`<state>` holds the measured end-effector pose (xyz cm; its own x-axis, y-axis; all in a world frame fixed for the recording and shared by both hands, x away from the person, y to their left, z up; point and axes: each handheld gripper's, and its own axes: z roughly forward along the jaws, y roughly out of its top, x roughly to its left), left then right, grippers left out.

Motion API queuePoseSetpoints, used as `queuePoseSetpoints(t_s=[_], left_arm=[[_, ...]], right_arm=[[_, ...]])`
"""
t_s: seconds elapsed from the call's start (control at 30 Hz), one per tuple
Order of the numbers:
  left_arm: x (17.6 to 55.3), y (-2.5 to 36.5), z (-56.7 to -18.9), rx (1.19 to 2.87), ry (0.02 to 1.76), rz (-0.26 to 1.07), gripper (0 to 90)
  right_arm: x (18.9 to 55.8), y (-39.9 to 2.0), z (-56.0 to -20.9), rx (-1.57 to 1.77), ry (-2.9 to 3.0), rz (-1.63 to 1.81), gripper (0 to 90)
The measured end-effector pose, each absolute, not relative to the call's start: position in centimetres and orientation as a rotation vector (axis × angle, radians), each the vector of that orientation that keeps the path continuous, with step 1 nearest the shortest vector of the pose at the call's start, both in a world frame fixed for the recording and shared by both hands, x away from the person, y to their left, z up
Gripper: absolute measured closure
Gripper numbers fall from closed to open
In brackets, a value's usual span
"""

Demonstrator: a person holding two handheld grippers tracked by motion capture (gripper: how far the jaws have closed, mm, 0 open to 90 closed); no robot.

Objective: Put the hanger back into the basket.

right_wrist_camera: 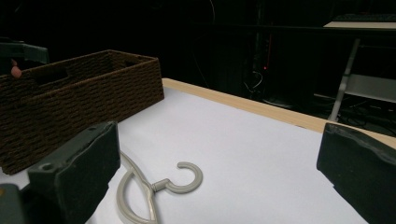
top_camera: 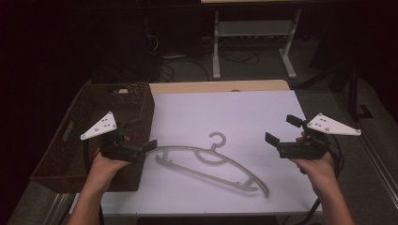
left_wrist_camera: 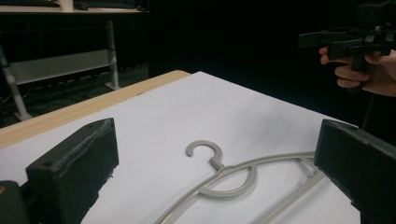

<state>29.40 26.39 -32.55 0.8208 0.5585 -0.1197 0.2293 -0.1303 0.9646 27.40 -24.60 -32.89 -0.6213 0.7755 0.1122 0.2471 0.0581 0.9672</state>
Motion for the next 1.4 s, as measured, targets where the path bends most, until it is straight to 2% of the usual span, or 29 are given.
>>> queuePoseSetpoints(t_s=[0.53, 0.67, 0.77, 0.83, 0.87, 0.9, 0.93, 0.97, 1.03, 1.27, 1.4], left_arm=[[28.7, 22.2, -33.3, 1.819, 0.541, 0.23, 0.0], [28.6, 21.1, -34.2, 1.852, 0.531, 0.199, 0.0], [28.5, 20.3, -34.7, 1.875, 0.517, 0.191, 0.0], [28.5, 19.7, -35.1, 1.891, 0.512, 0.175, 0.0], [28.5, 19.5, -35.4, 1.895, 0.511, 0.167, 0.0], [28.5, 19.4, -35.6, 1.899, 0.508, 0.162, 0.0], [28.5, 19.2, -35.9, 1.9, 0.508, 0.155, 0.0], [28.6, 18.9, -36.4, 1.919, 0.509, 0.142, 0.0], [28.6, 18.7, -36.7, 1.926, 0.508, 0.135, 0.0], [28.8, 18.0, -38.2, 1.962, 0.518, 0.105, 0.0], [28.8, 17.8, -38.5, 1.97, 0.519, 0.096, 0.0]], right_arm=[[27.6, -23.1, -33.5, 1.001, 2.031, 1.536, 1.1], [27.8, -22.4, -34.2, 0.985, 2.115, 1.517, 6.0], [27.9, -21.5, -34.9, 0.969, 2.2, 1.491, 13.4], [28.0, -21.3, -35.1, 0.967, 2.221, 1.493, 14.1], [28.1, -21.0, -35.4, 0.968, 2.241, 1.483, 16.0], [28.2, -20.6, -35.9, 0.969, 2.285, 1.463, 22.5], [28.2, -20.6, -35.9, 0.969, 2.285, 1.463, 22.5], [28.3, -20.2, -36.4, 0.972, 2.318, 1.445, 29.1], [28.4, -20.0, -36.6, 0.964, 2.344, 1.434, 31.6], [28.6, -17.9, -38.5, 0.934, 2.507, 1.3, 64.8], [28.5, -17.2, -39.5, 0.961, 2.59, 1.228, 79.3]])
